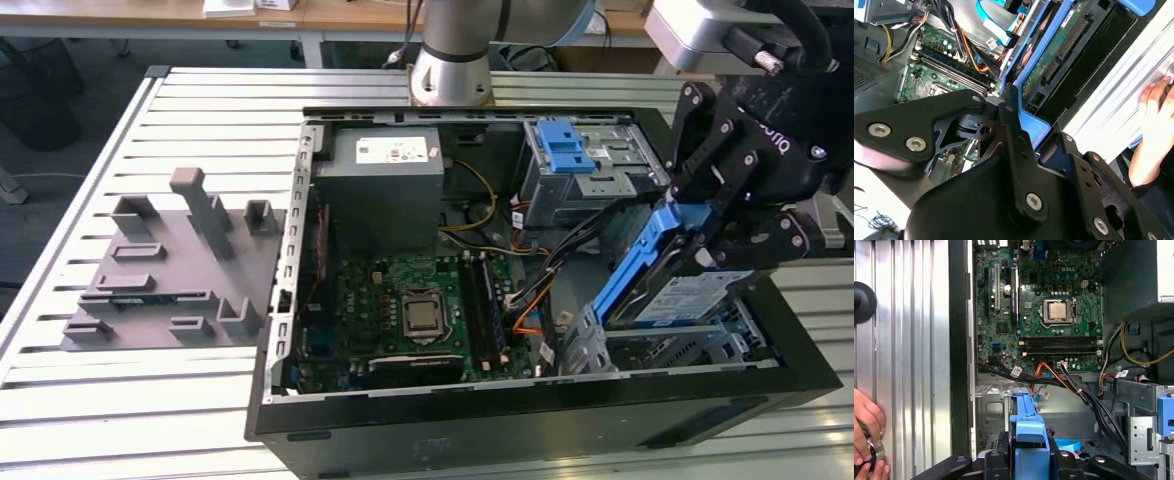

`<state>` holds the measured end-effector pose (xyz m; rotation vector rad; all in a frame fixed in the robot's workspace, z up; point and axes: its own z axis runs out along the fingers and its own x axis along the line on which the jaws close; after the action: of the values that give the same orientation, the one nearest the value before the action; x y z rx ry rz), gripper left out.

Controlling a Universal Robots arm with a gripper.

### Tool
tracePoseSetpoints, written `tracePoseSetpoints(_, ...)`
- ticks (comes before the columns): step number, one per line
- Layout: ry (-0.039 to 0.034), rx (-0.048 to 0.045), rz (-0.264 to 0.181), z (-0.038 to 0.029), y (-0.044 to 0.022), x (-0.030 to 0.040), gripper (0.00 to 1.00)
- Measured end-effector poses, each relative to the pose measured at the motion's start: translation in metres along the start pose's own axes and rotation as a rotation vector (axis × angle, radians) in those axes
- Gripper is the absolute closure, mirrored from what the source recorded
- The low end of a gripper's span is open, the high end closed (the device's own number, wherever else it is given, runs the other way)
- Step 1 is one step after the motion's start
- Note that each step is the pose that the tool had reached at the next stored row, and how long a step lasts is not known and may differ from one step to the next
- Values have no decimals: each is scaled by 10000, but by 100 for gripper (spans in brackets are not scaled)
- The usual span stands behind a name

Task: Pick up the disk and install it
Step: 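Insert the disk into the insertion slot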

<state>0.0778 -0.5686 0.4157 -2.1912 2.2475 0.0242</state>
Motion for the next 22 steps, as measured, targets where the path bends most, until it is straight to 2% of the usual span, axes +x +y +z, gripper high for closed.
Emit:
tracePoseSetpoints(5,4,-1,0,2,0,0,63)
tracePoseSetpoints(6,2,0,1,3,0,0,57)
tracePoseSetpoints(7,1,0,0,4,0,0,57)
tracePoseSetpoints(8,2,0,0,5,0,0,50)
tracePoseSetpoints(13,1,0,0,43,0,0,52)
tracePoseSetpoints(15,3,0,1,42,0,0,64)
tracePoseSetpoints(16,2,0,0,43,0,0,64)
tracePoseSetpoints(18,1,0,0,45,0,1,76)
tracePoseSetpoints(19,1,0,0,45,0,0,76)
tracePoseSetpoints(21,1,0,0,45,0,0,87)
tracePoseSetpoints(22,1,-1,0,46,0,0,87)
